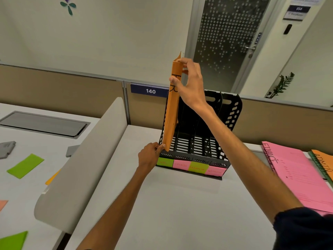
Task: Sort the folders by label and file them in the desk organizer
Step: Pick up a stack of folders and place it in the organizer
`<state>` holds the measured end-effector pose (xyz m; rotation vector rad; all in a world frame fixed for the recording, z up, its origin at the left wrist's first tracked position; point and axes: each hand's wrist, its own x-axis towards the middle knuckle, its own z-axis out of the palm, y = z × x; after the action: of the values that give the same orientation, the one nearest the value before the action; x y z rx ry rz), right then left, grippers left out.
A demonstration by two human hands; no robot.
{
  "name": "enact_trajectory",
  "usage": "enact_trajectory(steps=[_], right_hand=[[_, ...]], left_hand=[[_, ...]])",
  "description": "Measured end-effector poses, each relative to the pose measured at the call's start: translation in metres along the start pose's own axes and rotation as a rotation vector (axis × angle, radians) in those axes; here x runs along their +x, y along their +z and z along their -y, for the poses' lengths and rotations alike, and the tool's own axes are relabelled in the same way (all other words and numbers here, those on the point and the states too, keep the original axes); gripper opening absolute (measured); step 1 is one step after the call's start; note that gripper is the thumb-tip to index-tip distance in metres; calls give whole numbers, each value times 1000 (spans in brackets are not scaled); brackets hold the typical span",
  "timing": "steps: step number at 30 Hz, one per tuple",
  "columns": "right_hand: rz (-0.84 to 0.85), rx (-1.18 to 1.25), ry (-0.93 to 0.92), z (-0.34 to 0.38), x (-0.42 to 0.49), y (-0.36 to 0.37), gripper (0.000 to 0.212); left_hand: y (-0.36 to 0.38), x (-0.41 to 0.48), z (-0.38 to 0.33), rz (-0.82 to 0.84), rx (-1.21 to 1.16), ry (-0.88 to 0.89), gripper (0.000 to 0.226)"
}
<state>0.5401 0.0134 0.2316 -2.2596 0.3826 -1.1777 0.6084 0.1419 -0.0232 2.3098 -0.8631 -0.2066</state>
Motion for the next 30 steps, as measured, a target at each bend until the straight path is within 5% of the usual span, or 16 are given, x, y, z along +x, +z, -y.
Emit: enact_trajectory(steps=[18,30], right_hand=[[-113,46,70,-15,-13,-7,45],[-88,96,84,-20,-22,7,43]], left_hand=[[4,-2,-3,-116,-150,-10,42],[-1,-5,-10,-200,-51,-88,66]])
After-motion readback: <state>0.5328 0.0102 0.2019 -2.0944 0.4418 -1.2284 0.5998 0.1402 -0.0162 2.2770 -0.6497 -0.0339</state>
